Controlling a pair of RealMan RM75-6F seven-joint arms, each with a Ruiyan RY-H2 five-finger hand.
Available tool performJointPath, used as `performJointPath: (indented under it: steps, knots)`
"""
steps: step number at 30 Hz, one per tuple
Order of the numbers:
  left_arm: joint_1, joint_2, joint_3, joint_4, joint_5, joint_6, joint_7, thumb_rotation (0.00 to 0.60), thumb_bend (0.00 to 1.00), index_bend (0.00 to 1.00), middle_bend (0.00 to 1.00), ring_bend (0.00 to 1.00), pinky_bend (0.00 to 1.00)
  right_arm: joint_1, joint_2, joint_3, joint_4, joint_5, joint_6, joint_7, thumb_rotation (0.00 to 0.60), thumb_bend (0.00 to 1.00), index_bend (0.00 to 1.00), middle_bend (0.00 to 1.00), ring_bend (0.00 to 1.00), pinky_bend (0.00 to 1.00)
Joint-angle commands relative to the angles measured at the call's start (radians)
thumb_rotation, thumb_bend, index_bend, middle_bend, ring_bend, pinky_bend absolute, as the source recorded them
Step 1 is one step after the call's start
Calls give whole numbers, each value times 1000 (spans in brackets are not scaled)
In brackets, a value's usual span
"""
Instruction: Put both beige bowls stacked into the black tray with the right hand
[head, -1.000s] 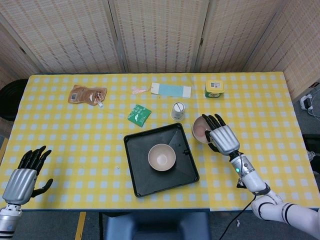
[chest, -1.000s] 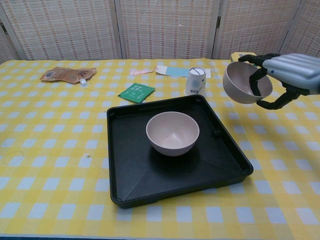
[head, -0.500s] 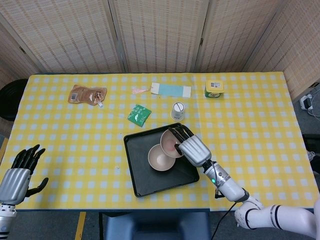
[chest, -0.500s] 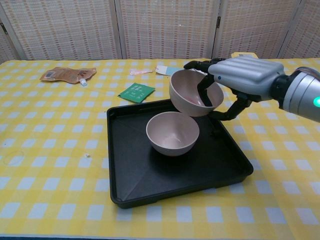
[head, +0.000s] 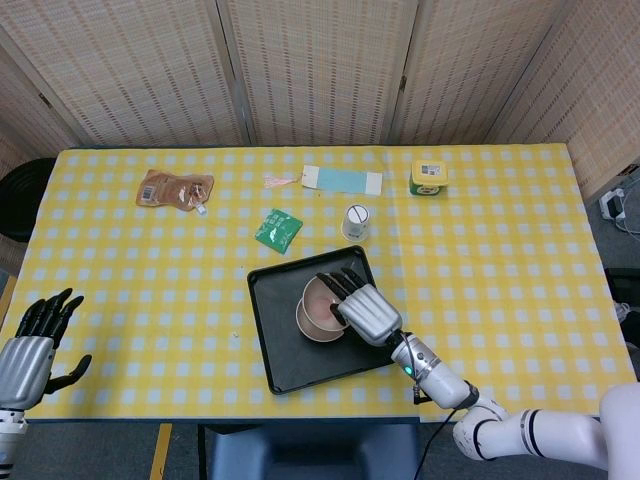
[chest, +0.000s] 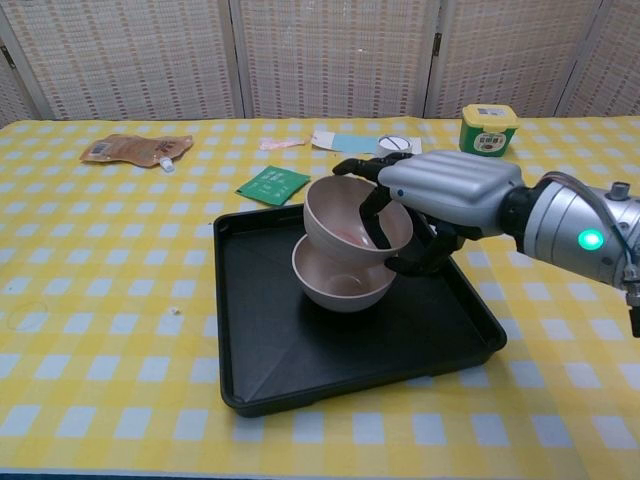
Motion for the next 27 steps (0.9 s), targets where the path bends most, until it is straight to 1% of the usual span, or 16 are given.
performJointPath:
  steps: [1,5,10,19,27]
  knots:
    - [1,0,0,0,1,1,0,600,361,0,0,0,0,-1,2,-8,-3,-2,-1,-5,600,470,686,0,0,0]
    - [1,0,1,-1,3,0,-1,600,361,0,0,0,0,1,1,-19,-4,4,-7,-23,600,470,686,0,0,0]
    - [2,2,0,-1,4,4,-5,600,361,0,0,0,0,19,-10,-12,3,41,-33,-52,600,470,686,0,0,0]
    - [1,3,-1,1,3,0,-8,600,361,0,0,0,0,41,-26,-10,-3,76,-45,-97,600,470,686,0,0,0]
    - [4,5,-1,1,5,4,-12,600,361,0,0,0,0,49,-12,-21,-14,107,-56,-120,600,470,526,0,0,0]
